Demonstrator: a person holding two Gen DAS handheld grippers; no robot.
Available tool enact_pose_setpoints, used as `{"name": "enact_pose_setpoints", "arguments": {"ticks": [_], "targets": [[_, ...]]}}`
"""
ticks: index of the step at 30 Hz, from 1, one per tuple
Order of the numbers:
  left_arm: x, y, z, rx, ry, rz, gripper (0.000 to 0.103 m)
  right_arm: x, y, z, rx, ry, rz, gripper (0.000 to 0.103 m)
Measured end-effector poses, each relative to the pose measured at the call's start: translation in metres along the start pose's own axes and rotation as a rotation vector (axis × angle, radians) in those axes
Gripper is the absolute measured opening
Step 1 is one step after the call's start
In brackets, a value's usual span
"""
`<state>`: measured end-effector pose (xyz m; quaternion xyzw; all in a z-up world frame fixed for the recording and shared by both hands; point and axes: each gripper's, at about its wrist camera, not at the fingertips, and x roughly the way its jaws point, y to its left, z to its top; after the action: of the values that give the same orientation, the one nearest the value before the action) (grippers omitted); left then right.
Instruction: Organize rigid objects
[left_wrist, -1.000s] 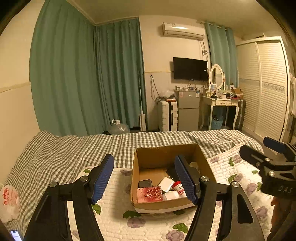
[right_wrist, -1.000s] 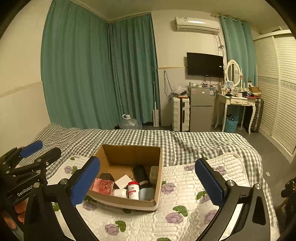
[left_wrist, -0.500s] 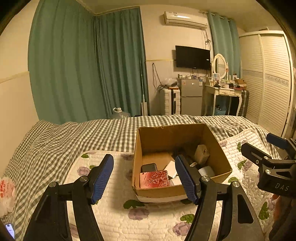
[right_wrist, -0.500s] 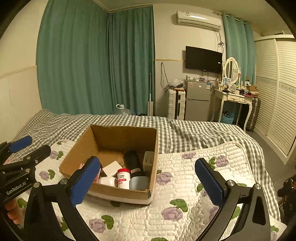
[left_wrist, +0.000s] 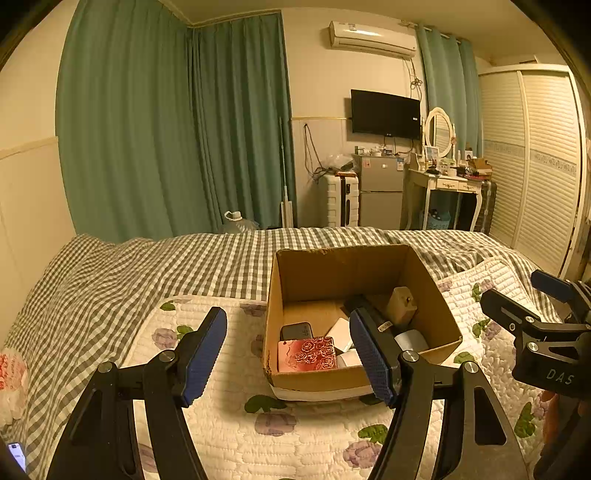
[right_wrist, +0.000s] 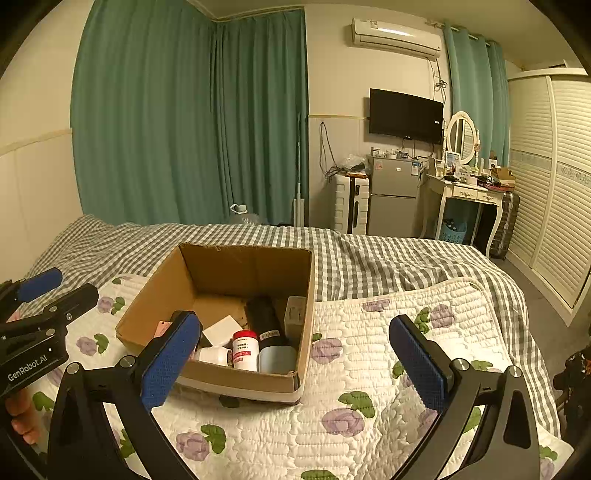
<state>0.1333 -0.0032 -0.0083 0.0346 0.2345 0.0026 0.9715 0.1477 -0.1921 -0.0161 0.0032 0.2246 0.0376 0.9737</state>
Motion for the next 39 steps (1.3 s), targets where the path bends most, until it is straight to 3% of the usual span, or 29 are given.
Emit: {"name": "enact_pose_setpoints", "arguments": {"ticks": [39], "targets": [[0.0014, -0.002, -0.0019, 0.001, 0.018, 0.007, 0.072, 0.0072, -0.0012, -0.0055, 0.008, 0.016, -0.014, 0.103]]}}
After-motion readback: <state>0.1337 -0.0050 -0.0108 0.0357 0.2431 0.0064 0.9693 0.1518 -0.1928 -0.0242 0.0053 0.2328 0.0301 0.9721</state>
